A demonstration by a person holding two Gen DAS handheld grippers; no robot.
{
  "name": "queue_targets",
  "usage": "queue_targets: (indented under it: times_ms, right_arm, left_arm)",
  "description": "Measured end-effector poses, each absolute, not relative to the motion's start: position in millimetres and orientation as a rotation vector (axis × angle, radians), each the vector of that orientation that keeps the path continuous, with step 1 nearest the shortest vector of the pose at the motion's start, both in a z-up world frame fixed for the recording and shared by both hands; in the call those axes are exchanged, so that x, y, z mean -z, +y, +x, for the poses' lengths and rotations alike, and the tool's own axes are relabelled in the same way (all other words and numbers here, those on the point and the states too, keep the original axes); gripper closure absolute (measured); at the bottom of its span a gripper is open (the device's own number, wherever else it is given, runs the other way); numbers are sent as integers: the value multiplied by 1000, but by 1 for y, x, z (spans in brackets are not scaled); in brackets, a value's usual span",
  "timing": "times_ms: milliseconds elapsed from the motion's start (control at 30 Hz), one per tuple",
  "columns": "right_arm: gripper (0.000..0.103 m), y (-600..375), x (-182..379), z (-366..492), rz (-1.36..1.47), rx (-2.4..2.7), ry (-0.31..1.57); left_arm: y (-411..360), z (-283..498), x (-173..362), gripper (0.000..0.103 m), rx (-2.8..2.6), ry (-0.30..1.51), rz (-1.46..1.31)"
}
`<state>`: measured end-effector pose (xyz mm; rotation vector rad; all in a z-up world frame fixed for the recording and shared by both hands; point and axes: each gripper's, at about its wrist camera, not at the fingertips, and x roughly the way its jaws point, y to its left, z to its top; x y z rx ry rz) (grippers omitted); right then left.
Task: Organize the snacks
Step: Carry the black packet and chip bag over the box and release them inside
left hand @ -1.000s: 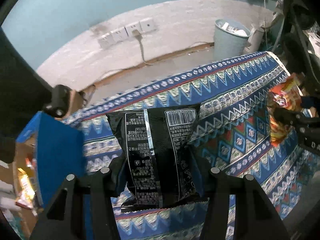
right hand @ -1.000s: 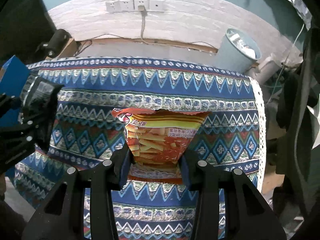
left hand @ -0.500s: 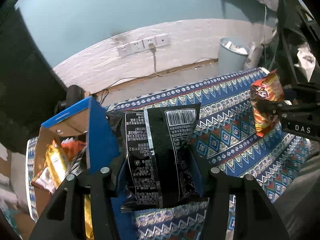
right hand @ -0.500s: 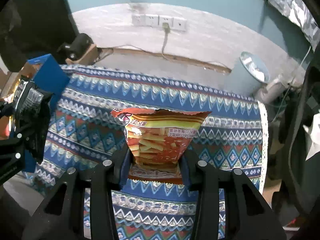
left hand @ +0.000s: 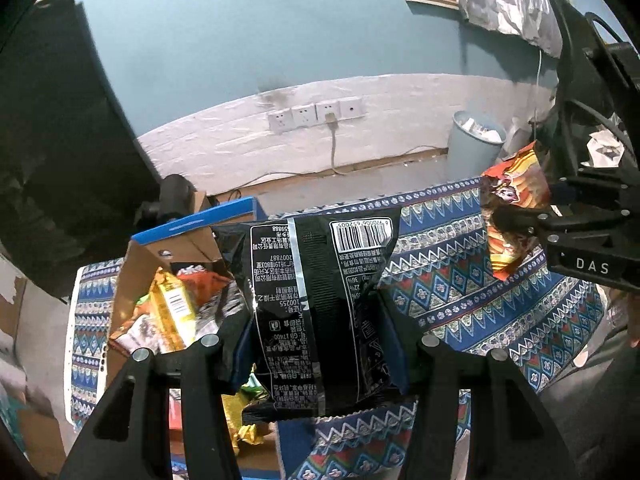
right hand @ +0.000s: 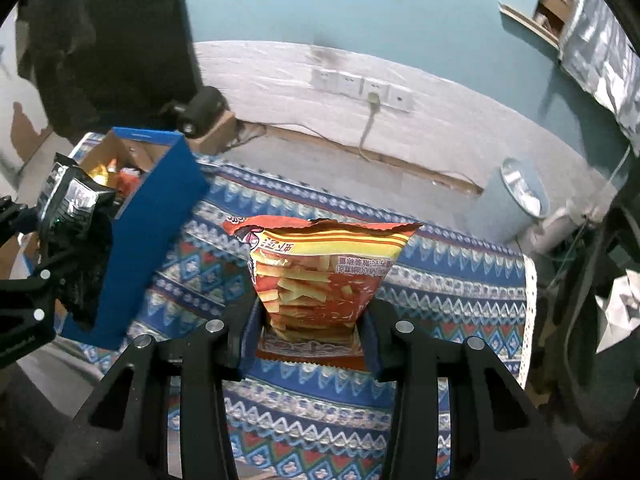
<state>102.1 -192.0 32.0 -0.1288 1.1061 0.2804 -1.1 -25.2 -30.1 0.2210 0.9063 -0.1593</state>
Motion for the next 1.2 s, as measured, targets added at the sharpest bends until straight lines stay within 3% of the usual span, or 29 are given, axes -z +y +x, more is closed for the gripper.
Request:
queue_targets:
  times_ms: [1200]
  right_arm:
    - [62, 10, -44, 135, -235, -614, 1071]
  left_arm:
    - [152, -2, 40, 48, -166, 970, 42]
